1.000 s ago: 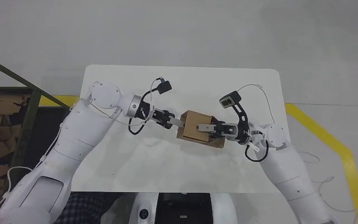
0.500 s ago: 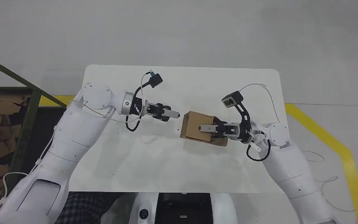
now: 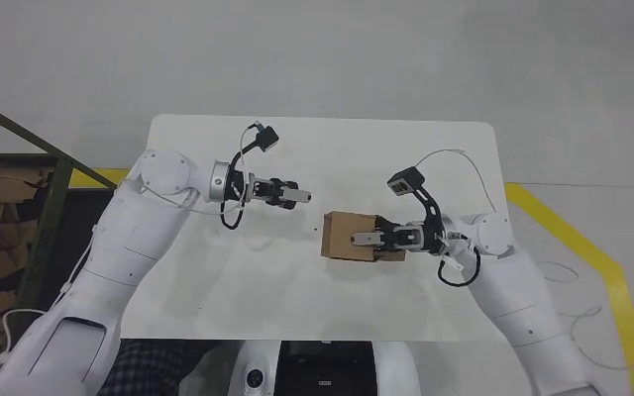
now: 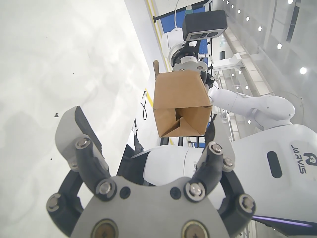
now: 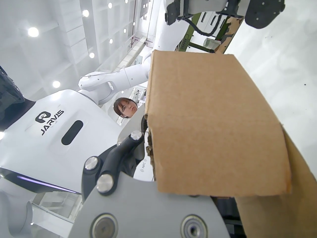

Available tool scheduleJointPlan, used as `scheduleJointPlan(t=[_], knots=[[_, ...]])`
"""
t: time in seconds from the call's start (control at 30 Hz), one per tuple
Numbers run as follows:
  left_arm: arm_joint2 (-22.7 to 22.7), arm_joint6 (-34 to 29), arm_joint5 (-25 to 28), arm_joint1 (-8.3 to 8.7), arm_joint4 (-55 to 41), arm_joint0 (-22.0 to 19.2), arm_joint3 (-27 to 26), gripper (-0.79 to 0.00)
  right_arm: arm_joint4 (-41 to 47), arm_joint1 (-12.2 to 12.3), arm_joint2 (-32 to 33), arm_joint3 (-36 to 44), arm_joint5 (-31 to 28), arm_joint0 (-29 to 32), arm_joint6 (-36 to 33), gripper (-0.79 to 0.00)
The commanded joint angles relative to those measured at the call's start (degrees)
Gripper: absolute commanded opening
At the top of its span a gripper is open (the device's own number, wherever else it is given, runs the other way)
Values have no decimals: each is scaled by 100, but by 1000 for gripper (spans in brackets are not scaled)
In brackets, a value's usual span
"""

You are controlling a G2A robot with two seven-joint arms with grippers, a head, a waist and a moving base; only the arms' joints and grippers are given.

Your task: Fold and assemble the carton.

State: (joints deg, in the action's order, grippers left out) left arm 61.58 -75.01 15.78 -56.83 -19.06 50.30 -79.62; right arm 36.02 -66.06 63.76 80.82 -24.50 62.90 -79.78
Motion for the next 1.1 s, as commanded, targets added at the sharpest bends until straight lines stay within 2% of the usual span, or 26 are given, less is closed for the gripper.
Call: scheduleJointPlan(t=[0.0, 0.23, 0.5, 0.9, 0.97, 1.07], knots=[[-16, -15, 9, -3, 4, -22, 57, 0, -55, 6, 7, -111, 24, -56, -18, -785], [-38, -89, 60, 4, 83, -51, 173, 0, -234, 5, -44, -411, 121, -182, 114, -785], [-91, -391, 9, -5, -193, -102, 170, 0, -215, -5, -145, -341, 45, -190, 67, -785], [-91, -347, 3, -5, -184, -88, 164, 0, -219, -6, -145, -343, 46, -192, 82, -785], [-81, -177, -96, 0, -152, -3, 92, 0, -288, -4, -153, -242, 98, -138, 253, -785], [-77, -258, -333, 3, -359, 42, 105, 0, -278, 4, -142, -138, 189, -94, 327, -785]])
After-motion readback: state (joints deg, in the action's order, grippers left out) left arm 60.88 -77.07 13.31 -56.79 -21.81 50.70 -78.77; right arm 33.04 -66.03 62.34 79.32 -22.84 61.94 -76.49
